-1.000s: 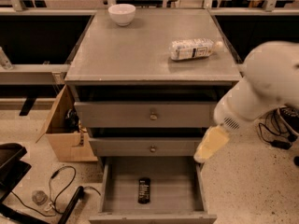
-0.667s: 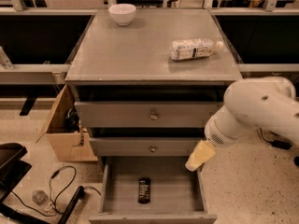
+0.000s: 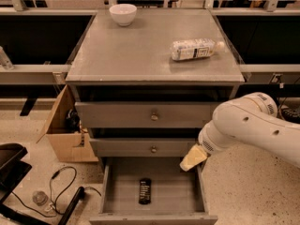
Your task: Pick rxbar chocolate from bottom drawer and place on counter
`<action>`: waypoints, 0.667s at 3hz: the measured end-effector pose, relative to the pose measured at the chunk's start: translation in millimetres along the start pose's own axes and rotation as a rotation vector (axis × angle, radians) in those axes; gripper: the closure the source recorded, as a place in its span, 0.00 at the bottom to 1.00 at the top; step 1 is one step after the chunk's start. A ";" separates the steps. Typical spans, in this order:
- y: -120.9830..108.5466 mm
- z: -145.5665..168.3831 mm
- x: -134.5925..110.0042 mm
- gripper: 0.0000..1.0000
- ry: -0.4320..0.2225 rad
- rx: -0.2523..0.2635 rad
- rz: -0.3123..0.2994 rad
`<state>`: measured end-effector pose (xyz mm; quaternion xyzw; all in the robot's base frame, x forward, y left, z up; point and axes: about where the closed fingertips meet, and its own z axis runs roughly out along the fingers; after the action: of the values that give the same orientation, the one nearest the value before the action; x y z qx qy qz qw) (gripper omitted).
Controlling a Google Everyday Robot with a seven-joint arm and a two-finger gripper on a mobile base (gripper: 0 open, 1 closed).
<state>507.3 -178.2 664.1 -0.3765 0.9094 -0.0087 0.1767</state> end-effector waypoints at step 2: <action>8.5 26.1 4.3 0.00 -0.064 -0.063 -0.019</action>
Offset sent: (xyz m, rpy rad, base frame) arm 0.0103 0.0198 -0.0672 0.1921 -0.0283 0.0830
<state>507.2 -172.0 637.0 -0.3905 0.8995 0.0305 0.1937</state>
